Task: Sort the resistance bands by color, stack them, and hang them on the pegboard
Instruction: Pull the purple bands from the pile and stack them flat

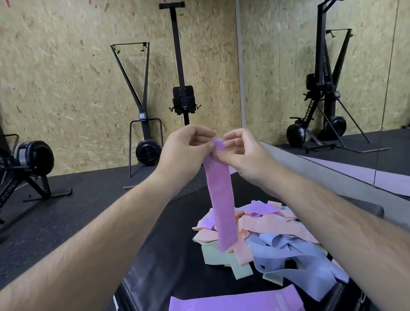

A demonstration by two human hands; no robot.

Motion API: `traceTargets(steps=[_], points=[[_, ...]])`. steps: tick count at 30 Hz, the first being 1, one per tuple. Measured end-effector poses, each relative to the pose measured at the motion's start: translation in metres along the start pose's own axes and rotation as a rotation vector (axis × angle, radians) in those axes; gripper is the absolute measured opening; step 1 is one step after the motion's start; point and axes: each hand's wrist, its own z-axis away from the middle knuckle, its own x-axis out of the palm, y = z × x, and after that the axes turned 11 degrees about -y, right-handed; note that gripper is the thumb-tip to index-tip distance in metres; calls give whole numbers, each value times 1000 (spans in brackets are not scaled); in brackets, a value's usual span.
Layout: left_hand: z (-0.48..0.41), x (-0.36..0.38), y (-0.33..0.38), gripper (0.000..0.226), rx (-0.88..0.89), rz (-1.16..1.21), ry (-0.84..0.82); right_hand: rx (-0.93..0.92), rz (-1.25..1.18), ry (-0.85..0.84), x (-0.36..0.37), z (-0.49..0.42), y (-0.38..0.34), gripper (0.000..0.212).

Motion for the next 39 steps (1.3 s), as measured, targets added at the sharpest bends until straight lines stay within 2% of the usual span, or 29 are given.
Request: traceTargets(steps=[3,6,10,14,19,22,24,29,30,32,34,39], points=[[0,-2,-5,16,-27,-32,-12,93,-23,-190,6,-2,12,28],[3,-3,-10,11,-75,-187,-75,88,14,-204,11,-1,24,28],[9,-4,-22,9,-143,-323,-129,120,-82,-250,18,6,33,15],[23,-8,-46,12,-253,-196,-58,219,-60,-379,11,18,50,16],[58,-7,-95,13,-401,-227,11,415,53,-562,-4,46,85,22],[83,-4,-129,16,-504,-144,83,482,286,-624,-22,64,102,29],[103,1,-147,16,-562,-89,103,530,366,-602,-32,75,113,38],[150,13,-178,16,-664,25,115,578,580,-466,-54,104,140,33],[158,15,-181,16,-680,49,111,574,572,-438,-57,110,147,32],[173,21,-185,17,-710,77,112,575,383,-387,-58,122,162,23],[185,25,-188,15,-727,85,140,585,209,-333,-53,133,176,27],[208,35,-202,13,-723,-37,188,581,251,-188,-32,157,213,18]])
